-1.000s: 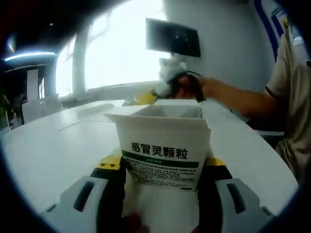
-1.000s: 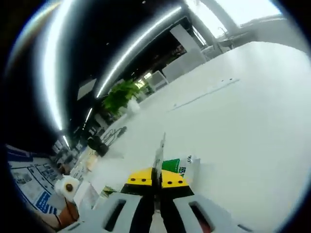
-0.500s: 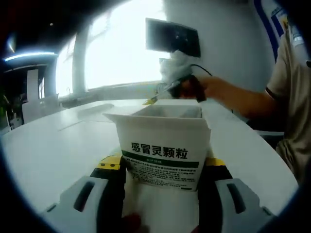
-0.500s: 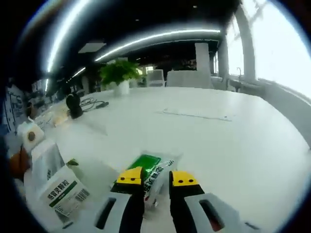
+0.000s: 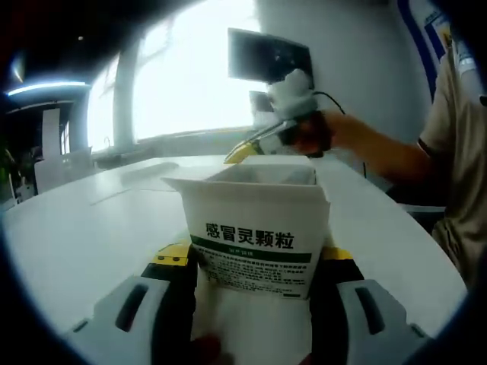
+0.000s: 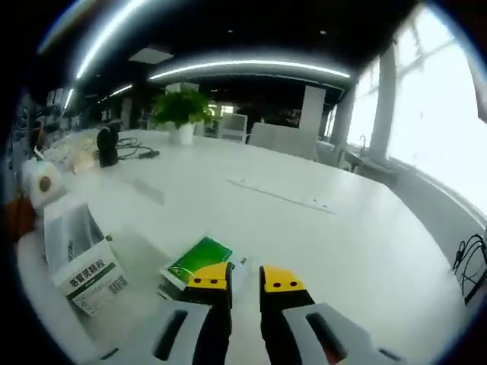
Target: Take out ganmaoling bag from box put it on table
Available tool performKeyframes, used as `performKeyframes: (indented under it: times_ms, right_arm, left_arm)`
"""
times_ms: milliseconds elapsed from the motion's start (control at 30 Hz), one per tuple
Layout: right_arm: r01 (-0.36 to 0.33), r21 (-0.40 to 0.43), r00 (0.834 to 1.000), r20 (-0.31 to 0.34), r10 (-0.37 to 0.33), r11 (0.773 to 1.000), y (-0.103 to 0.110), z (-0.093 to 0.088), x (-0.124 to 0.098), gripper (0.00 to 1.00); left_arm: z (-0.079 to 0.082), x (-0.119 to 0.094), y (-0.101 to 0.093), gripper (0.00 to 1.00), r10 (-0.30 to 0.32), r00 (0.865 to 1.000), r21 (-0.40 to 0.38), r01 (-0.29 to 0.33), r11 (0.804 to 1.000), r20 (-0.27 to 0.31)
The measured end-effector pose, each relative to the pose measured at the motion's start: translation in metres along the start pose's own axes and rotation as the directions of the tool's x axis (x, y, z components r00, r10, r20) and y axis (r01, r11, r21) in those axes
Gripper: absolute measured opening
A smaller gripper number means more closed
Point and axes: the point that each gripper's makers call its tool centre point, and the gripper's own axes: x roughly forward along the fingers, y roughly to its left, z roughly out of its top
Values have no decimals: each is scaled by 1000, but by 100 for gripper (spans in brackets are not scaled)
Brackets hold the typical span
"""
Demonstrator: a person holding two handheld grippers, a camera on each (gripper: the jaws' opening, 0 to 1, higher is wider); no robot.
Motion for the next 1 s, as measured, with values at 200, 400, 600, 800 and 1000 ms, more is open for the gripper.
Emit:
performKeyframes:
  times_ms: [200, 400, 600, 800, 1000]
  right_arm:
    - [-9, -43, 1000, 29, 10, 999, 5, 3, -16, 0]
    - [-24, -69, 998, 48, 27, 997, 11, 2, -29, 0]
    - [-33, -102, 997, 60, 39, 994, 18, -4, -40, 0]
    - [-41, -84, 997, 65, 47, 996, 17, -13, -50, 0]
    - [-36, -63, 996, 78, 41, 997, 12, -23, -59, 0]
  left_arm:
    - [0, 0, 0, 50, 0, 1000, -1, 0, 1000, 0]
    - [0, 0, 0, 50, 0, 1000, -1, 0, 1000, -1]
    - [-1, 0, 0, 50, 0, 1000, 0, 0, 1000, -2]
    - [-1, 0, 0, 50, 1, 1000, 1, -1, 1000, -4]
    - [-1, 0, 0, 50, 1, 1000, 2, -1, 1000, -6]
